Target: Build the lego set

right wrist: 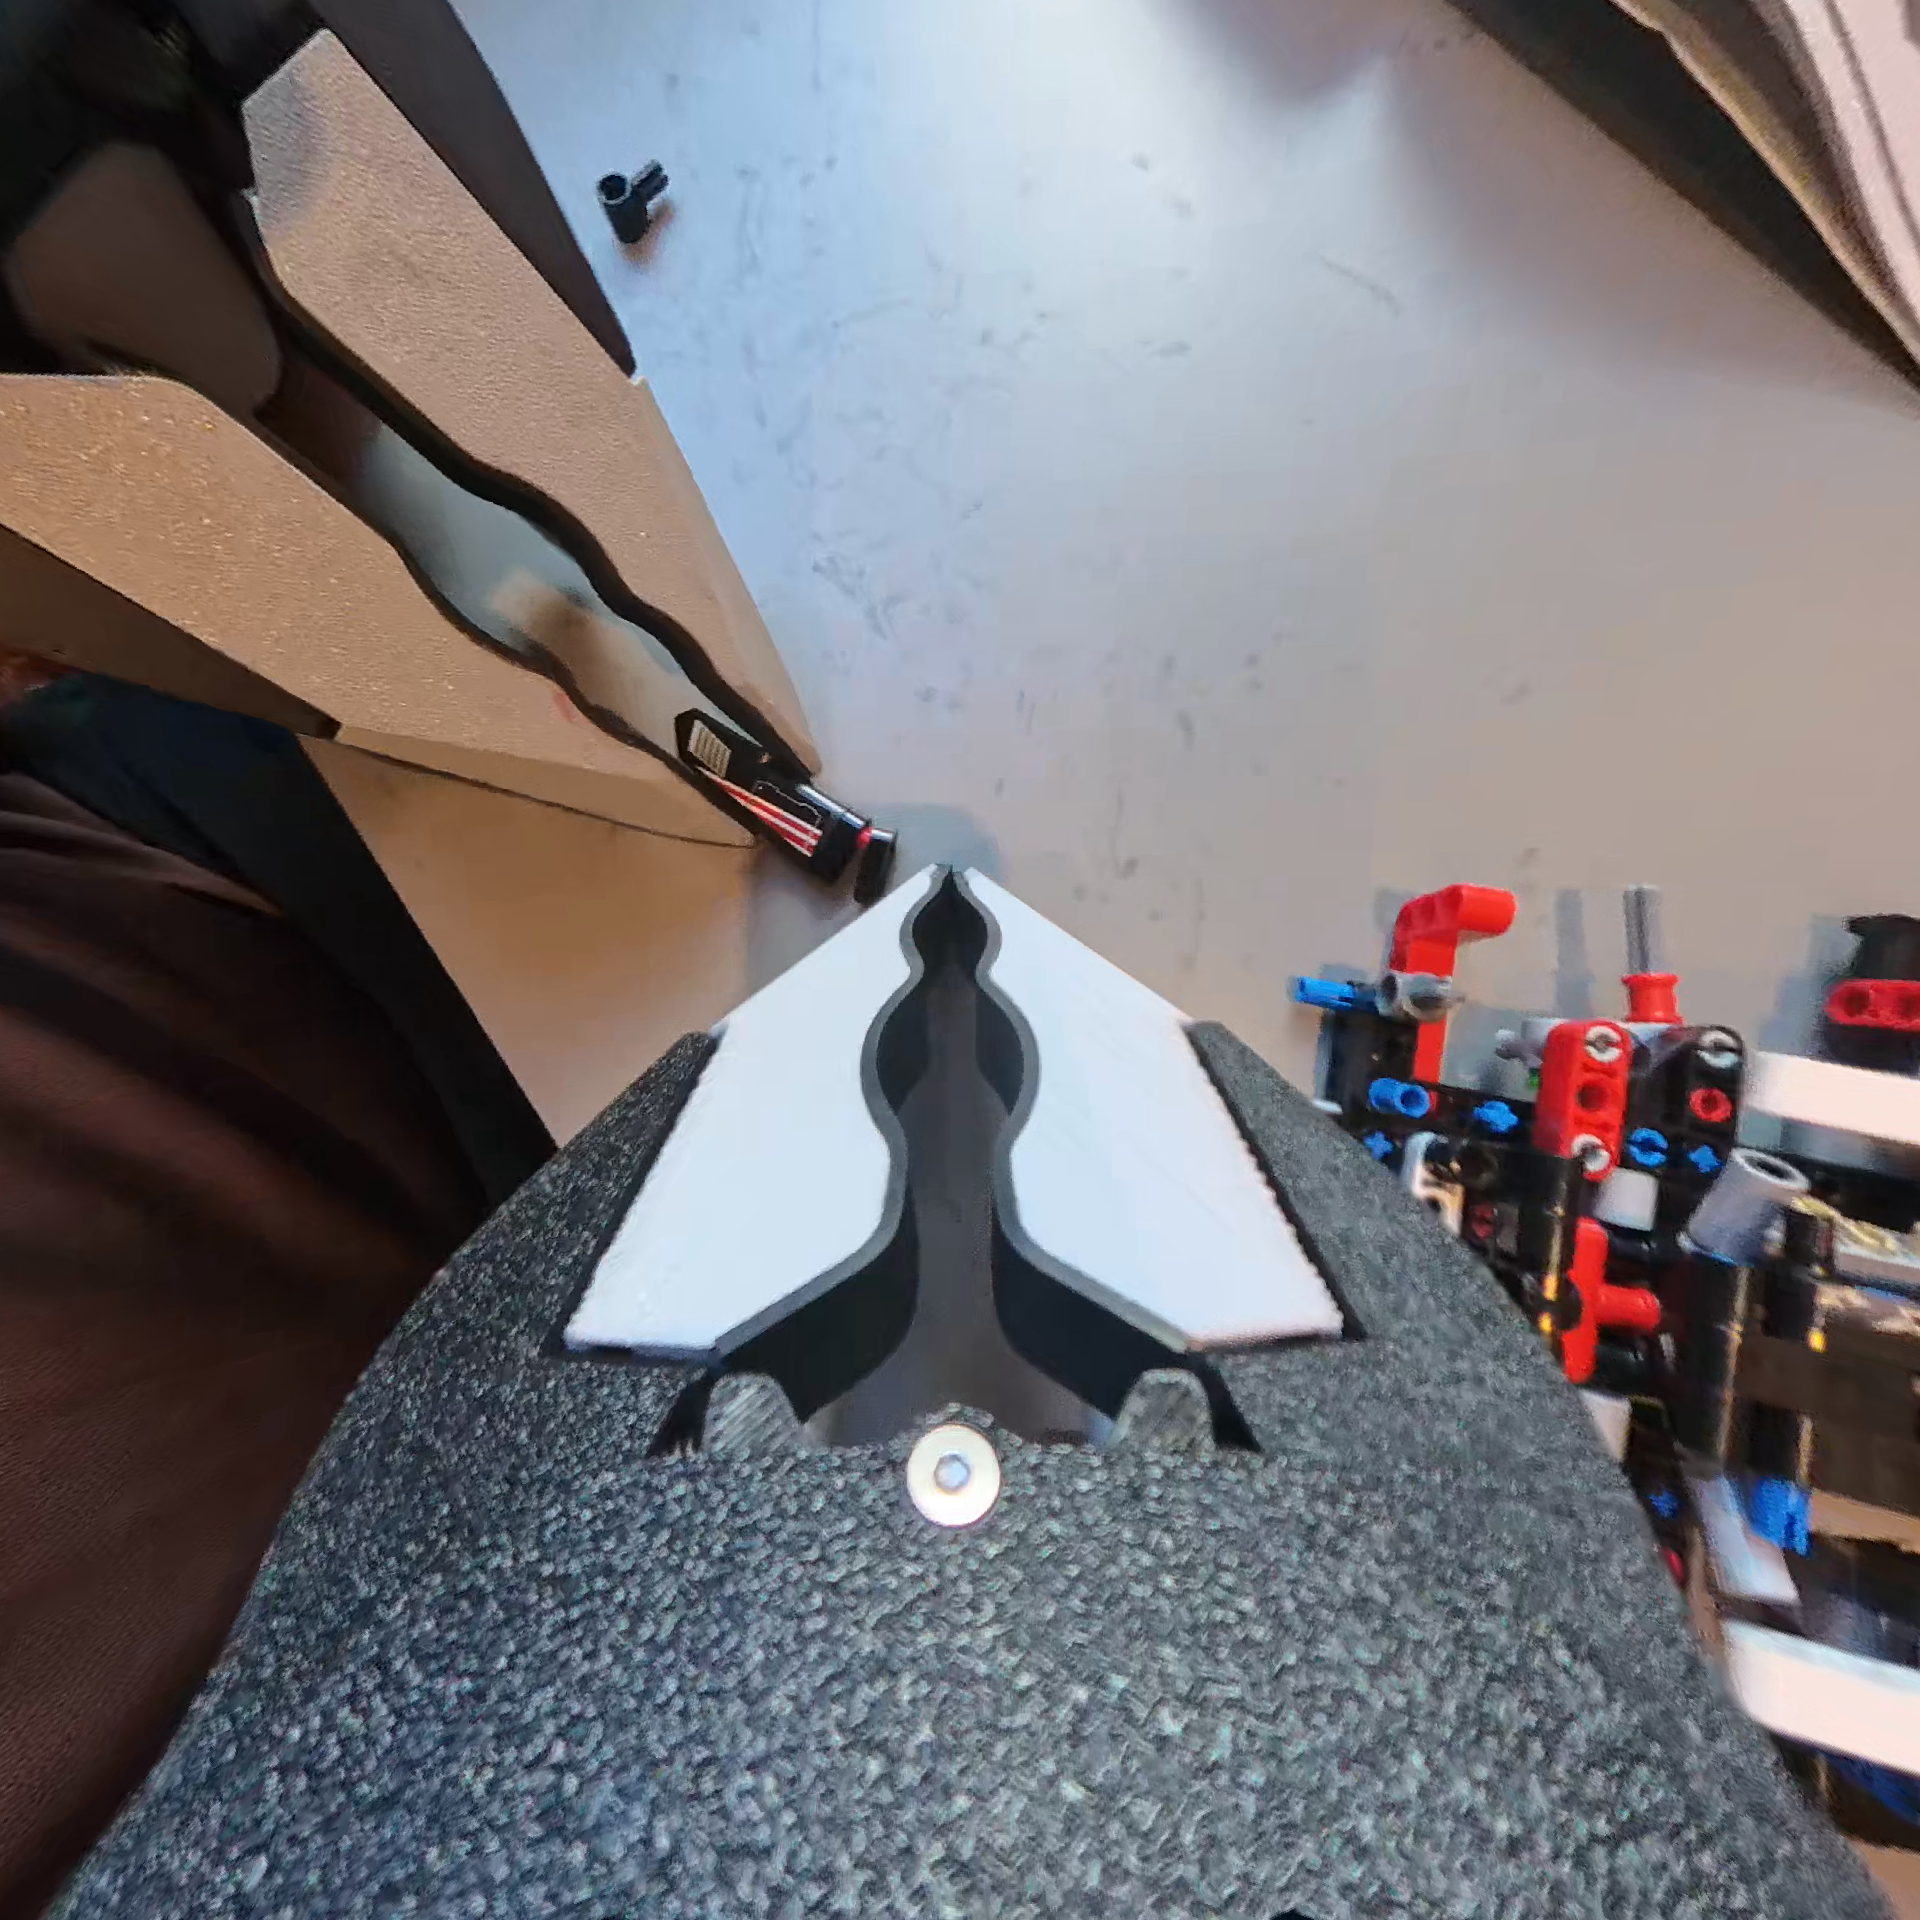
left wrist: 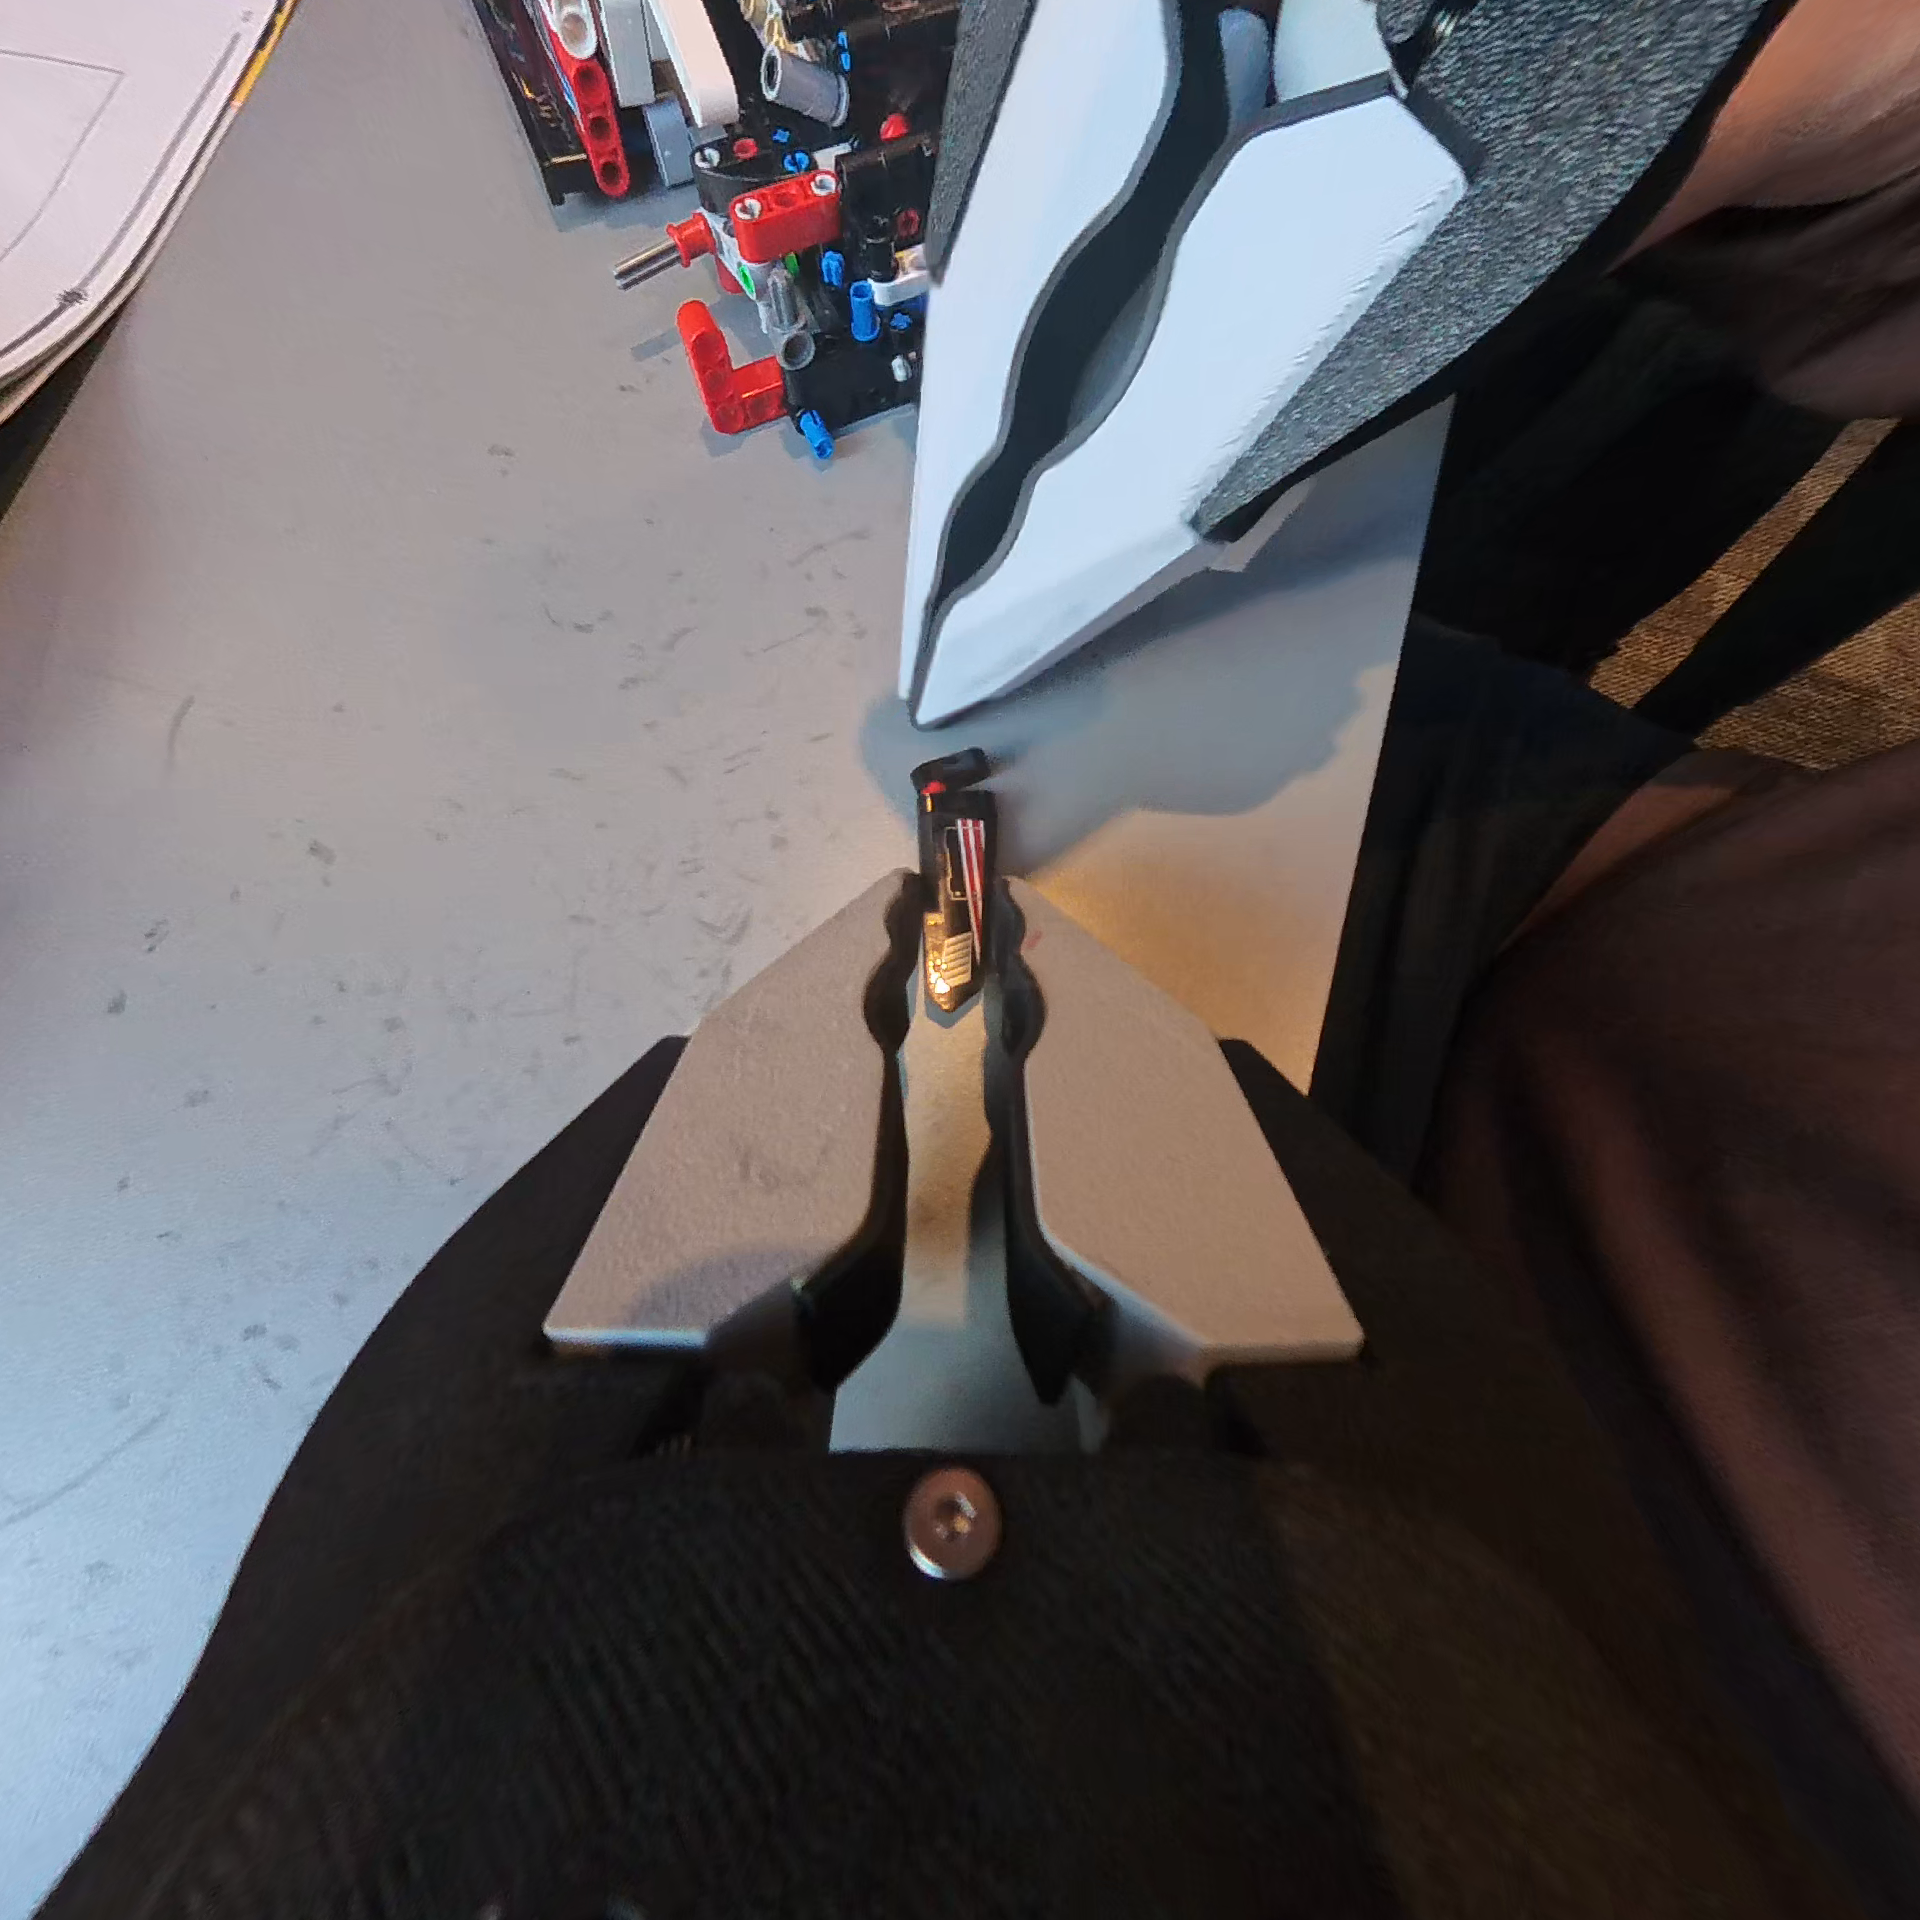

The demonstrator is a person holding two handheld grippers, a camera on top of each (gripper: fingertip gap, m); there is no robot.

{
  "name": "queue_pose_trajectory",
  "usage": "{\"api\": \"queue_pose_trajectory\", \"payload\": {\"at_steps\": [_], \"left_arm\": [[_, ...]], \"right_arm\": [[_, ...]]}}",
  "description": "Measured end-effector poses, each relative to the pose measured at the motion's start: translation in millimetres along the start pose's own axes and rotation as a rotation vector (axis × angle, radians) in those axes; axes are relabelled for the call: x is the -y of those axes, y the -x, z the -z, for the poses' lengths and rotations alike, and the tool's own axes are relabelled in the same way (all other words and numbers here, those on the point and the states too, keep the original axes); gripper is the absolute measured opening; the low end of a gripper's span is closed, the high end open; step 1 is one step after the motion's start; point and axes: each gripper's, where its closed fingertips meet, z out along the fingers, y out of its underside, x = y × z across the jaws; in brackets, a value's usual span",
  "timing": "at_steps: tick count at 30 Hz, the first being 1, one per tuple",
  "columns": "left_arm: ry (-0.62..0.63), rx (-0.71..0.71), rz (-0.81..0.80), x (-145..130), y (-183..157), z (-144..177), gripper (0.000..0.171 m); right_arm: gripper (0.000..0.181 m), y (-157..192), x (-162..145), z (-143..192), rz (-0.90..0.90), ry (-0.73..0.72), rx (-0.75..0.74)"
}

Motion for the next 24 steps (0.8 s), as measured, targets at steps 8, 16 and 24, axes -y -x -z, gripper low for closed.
{"api": "queue_pose_trajectory", "payload": {"at_steps": [8,16,24], "left_arm": [[0.0,-0.007,-0.002,0,0,0,0.01],[0.003,-0.038,-0.037,-1,0,1,0.01],[0.009,-0.113,-0.061,-2,0,2,0.009]], "right_arm": [[0.0,10,2,-3,0.013,-0.012,0.07],[0.0,11,3,-4,0.013,-0.059,0.083],[0.0,15,4,-5,0.053,-0.097,0.073]]}}
